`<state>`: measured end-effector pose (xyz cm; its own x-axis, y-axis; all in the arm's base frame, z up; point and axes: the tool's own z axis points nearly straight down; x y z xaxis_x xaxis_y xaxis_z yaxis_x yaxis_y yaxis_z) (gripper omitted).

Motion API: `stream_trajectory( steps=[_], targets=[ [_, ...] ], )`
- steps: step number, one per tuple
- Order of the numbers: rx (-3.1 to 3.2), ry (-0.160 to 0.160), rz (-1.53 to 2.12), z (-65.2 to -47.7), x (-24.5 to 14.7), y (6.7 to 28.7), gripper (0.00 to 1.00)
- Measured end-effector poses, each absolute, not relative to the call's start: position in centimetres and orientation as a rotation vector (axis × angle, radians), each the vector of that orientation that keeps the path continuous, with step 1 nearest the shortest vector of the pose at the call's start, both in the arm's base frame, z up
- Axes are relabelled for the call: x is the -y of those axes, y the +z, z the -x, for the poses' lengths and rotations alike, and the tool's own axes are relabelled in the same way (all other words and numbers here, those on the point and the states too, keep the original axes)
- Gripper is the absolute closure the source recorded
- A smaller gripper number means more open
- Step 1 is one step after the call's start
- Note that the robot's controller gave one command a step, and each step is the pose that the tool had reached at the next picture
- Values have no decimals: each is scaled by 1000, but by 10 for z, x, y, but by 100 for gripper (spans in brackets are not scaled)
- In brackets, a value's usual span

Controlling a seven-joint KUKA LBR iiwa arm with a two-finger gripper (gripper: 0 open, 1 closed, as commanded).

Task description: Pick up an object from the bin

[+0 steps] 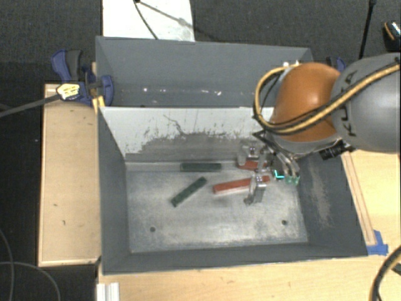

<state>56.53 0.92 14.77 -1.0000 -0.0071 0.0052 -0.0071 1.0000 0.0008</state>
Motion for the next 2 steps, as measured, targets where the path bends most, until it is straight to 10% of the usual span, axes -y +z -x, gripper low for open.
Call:
stream_trajectory(
  steps=[1, 2],
  targets=[
    [3131, -1, -207, -583, -5, 67, 0],
    [3137, -1, -205, -584, -5, 71, 100]
  ],
)
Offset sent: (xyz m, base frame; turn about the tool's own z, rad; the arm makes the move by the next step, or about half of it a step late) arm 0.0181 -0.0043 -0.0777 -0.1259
